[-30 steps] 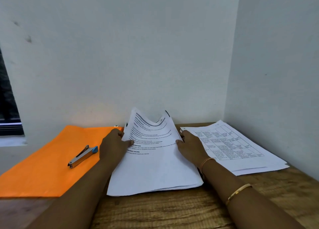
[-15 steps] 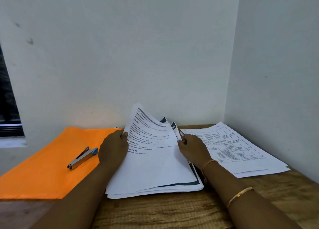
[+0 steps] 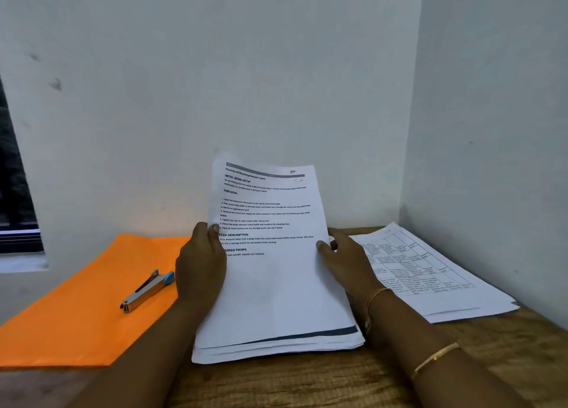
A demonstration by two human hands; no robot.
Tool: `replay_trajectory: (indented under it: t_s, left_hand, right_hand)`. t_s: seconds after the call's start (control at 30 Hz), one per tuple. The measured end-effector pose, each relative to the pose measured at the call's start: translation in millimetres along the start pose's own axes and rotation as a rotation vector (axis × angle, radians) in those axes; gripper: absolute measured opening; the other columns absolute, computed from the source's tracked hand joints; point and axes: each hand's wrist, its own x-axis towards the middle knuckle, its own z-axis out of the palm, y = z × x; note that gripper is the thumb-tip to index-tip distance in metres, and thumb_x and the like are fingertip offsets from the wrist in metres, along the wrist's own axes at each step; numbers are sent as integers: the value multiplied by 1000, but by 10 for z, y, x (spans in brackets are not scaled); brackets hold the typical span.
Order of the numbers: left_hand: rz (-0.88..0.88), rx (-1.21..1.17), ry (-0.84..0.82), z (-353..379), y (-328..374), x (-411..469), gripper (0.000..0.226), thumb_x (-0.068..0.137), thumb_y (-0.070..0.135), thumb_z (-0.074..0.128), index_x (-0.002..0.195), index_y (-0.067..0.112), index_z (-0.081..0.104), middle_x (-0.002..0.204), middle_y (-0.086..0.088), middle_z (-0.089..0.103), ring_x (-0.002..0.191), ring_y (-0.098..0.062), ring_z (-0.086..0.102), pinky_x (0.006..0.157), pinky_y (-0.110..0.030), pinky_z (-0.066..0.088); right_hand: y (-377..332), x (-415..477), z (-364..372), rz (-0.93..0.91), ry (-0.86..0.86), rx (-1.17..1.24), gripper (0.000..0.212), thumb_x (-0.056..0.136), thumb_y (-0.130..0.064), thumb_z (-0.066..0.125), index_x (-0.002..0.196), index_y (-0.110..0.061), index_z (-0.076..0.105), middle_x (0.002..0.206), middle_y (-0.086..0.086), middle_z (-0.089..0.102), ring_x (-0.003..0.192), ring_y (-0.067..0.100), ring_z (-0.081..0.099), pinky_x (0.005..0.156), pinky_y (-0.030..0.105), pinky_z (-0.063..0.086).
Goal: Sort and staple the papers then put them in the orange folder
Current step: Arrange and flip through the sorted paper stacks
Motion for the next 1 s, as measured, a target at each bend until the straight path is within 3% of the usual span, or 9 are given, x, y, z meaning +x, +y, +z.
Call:
replay_trajectory:
  t_s: [0.13, 0.23, 0.27, 0.4, 0.53, 0.73, 0.83, 1.0]
  left_hand:
    - [6, -26, -15, 10, -10, -1, 30, 100, 25, 38, 76, 8, 41, 58, -2, 44, 53, -19, 41, 46, -28, 23]
    - [-11, -64, -62, 48, -10, -10, 30, 100, 24, 40, 75, 7, 43, 59, -2, 45, 56, -19, 42, 47, -29, 25]
    - [-26, -76, -94, 58, -8, -18, 30, 100, 25, 40, 77, 7, 46, 61, -2, 48, 58, -19, 44, 48, -28, 27]
    - [-70, -134, -276, 87, -20, -51, 33, 100, 35, 37, 86, 12, 57, 67, 0, 62, 60, -18, 59, 56, -32, 42]
    - [-76, -86, -366, 93, -43, -61, 29, 99, 35, 41, 89, 16, 60, 69, 4, 66, 58, -14, 61, 56, -26, 42]
    - [-71, 68, -423, 128, -125, -36, 20, 94, 28, 50, 76, 23, 57, 76, 0, 69, 70, -19, 63, 72, -39, 51]
    - [-72, 119, -422, 133, -137, -19, 18, 94, 28, 50, 80, 22, 59, 81, -1, 69, 77, -20, 61, 72, -37, 49]
    - [-63, 167, -405, 123, -145, -31, 19, 94, 25, 50, 86, 13, 63, 83, -4, 67, 77, -21, 57, 68, -34, 44]
  right_hand:
    - [-90, 21, -101, 150, -144, 330, 19, 92, -8, 49, 102, -16, 63, 93, -2, 68, 83, 13, 63, 66, 20, 49]
    - [-62, 87, -194, 255, -252, 432, 31, 86, 7, 47, 109, -8, 62, 103, 11, 69, 94, 30, 65, 85, 38, 53]
    - [-49, 114, -216, 263, -218, 391, 31, 84, 7, 46, 108, -7, 62, 103, 14, 68, 95, 33, 64, 86, 41, 51]
    - [2, 165, -351, 249, 97, 107, 22, 84, 1, 40, 100, -3, 55, 93, 11, 57, 78, 25, 50, 63, 30, 37]
    - [120, 200, -560, 248, 219, -111, 17, 85, -9, 41, 100, -9, 49, 97, 10, 55, 86, 31, 51, 73, 32, 38]
    - [350, 202, -807, 347, 243, -380, 27, 86, -13, 45, 111, -10, 54, 111, 13, 59, 96, 34, 54, 80, 34, 41]
    - [460, 187, -824, 384, 217, -511, 29, 88, -13, 44, 114, -15, 56, 119, 10, 58, 106, 33, 55, 89, 36, 41]
    - [614, 171, -823, 495, 142, -745, 32, 92, -20, 42, 120, -22, 57, 128, 5, 56, 120, 29, 48, 102, 44, 27]
